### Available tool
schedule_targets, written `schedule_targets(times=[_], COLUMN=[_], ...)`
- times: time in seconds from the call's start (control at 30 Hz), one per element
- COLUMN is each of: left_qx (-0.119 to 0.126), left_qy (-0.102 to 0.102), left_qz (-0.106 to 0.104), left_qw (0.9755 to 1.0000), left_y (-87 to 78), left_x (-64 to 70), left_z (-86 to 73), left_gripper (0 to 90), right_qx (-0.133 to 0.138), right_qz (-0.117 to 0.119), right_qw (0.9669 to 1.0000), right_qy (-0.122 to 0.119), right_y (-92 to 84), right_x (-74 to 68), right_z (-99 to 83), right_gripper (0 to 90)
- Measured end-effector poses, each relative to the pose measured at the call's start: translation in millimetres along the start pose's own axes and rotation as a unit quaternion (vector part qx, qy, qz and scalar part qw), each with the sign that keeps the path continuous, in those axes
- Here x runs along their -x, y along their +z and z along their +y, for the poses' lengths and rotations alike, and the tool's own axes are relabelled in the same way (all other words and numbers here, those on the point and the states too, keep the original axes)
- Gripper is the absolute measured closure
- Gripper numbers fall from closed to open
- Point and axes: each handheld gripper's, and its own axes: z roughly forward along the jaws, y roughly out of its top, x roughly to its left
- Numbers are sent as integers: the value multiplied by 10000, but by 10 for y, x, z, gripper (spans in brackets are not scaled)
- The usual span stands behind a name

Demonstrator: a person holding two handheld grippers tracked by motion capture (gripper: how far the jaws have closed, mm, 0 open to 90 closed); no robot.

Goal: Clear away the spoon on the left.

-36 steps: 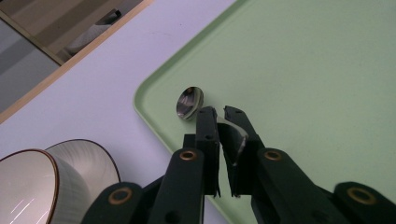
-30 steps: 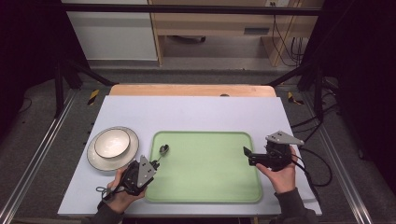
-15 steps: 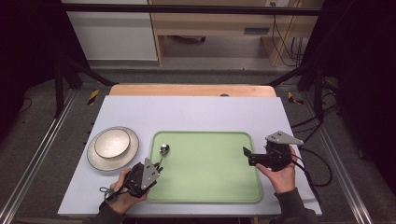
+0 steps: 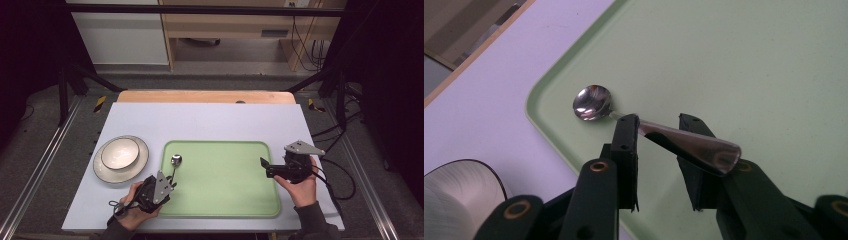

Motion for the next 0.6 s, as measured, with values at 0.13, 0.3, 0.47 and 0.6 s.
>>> schedule_targets(times=[0.13, 0.3, 0.47, 0.6], left_qx=[-19, -41, -62, -109], left_qy=[1, -34, -87, -78], left_qz=[-38, -88, -129, -152], left_qw=[10000, 9999, 9999, 9998], left_y=[9, 19, 33, 43], left_x=[3, 8, 16, 17], left_z=[-3, -12, -24, -34], left_gripper=[671, 634, 588, 563], right_qx=[-11, -23, -13, -27], right_qz=[-7, 4, 4, 6], right_qw=[10000, 10000, 10000, 10000], right_qy=[-17, -2, -2, 7], right_y=[2, -2, -3, -3], right_x=[2, 0, -1, -3], right_z=[-1, 1, 1, 1], right_gripper=[32, 32, 32, 32])
